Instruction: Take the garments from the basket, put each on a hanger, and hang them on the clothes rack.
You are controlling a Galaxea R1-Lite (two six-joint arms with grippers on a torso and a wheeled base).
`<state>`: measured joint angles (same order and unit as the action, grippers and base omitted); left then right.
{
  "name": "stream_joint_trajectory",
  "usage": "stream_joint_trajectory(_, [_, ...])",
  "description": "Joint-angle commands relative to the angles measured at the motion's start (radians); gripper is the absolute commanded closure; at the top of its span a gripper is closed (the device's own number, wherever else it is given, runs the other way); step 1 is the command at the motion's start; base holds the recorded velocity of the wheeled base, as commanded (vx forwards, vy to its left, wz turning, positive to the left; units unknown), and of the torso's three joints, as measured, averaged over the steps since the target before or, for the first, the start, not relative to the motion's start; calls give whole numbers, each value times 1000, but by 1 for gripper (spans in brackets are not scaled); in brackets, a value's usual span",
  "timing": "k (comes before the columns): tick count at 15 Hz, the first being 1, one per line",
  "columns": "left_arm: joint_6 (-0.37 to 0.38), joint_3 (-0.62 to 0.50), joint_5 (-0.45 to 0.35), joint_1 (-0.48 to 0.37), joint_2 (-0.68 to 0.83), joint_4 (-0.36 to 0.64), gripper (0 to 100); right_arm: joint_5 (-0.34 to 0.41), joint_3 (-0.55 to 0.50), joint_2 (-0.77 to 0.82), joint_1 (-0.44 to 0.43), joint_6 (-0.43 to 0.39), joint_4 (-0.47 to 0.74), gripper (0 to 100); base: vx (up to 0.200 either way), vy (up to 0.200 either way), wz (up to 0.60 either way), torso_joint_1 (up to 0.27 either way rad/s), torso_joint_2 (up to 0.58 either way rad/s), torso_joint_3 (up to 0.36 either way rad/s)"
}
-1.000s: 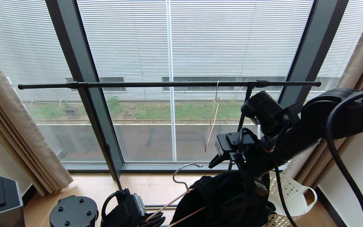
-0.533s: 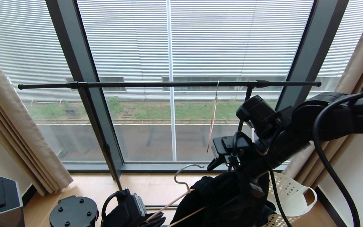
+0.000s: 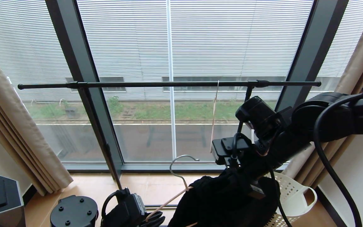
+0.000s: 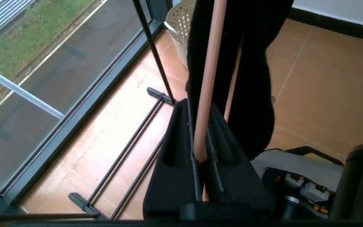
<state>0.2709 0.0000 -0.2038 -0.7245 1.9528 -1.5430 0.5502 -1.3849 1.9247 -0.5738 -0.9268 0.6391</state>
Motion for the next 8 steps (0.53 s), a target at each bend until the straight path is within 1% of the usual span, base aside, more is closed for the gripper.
stream_joint_trajectory(1, [1,0,0,0,2,-2,100,0,1,-3,0,0,-1,100,0,0,0,0,0,0])
stream_joint_trajectory(6, [1,0,3,2,3,-2,100,2,6,-12,0,-1,2,100,0,0,0,0,0,0])
stream_joint_trajectory(7, [-1,0,3,3,2,-2,0,2,6,-13,0,-1,4,100,0,0,0,0,0,0])
stream_joint_trajectory(8, [-5,0,3,8,2,-2,0,2,7,-26,0,0,4,100,0,0,0,0,0,0])
